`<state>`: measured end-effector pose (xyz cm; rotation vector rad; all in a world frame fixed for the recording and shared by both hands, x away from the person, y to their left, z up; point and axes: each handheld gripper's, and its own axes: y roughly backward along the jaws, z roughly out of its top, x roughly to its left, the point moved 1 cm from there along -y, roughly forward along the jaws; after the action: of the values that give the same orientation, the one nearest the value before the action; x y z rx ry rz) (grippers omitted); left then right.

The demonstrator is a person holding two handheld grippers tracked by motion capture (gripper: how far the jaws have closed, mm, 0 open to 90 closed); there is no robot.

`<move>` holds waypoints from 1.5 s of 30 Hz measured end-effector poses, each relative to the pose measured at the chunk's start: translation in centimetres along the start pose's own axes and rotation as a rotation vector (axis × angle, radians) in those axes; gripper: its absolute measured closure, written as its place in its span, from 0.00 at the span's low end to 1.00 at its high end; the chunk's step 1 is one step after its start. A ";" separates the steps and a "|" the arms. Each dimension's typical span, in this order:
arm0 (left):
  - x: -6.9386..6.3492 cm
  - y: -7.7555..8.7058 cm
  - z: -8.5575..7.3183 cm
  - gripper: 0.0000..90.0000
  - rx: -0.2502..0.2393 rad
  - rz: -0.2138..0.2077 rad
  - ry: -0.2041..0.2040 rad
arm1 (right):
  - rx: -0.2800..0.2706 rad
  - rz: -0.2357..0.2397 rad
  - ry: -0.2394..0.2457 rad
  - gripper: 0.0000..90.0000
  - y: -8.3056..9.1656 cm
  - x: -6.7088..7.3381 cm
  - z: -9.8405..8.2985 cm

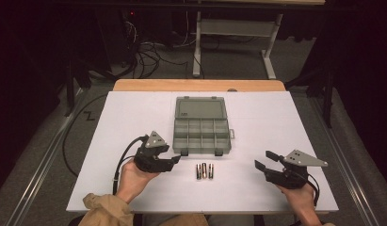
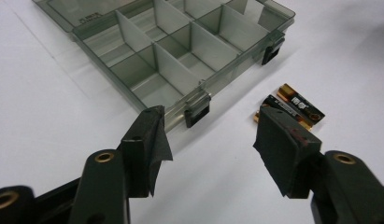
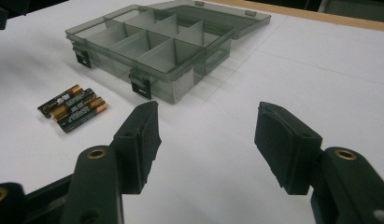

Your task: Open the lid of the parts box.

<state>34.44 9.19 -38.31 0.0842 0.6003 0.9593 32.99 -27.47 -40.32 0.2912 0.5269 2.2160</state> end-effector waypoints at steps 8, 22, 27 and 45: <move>-0.6 -1.1 -0.4 0.47 0.042 -0.008 0.003 | 0.003 0.002 -0.012 0.46 0.1 -0.2 -0.3; -2.1 -3.3 -0.6 0.49 0.137 0.005 0.019 | -0.006 -0.011 -0.014 0.47 0.2 -0.4 -0.3; -2.5 -4.1 -1.0 0.52 0.173 0.022 0.016 | -0.005 -0.014 -0.013 0.47 0.3 -0.5 -0.3; -3.8 -6.2 -2.6 0.52 0.278 0.040 0.034 | -0.005 -0.014 -0.009 0.48 0.2 -0.6 -0.2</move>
<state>36.07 2.12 -40.86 0.3290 0.7628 0.9128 33.19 -28.11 -40.44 0.2935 0.5170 2.2010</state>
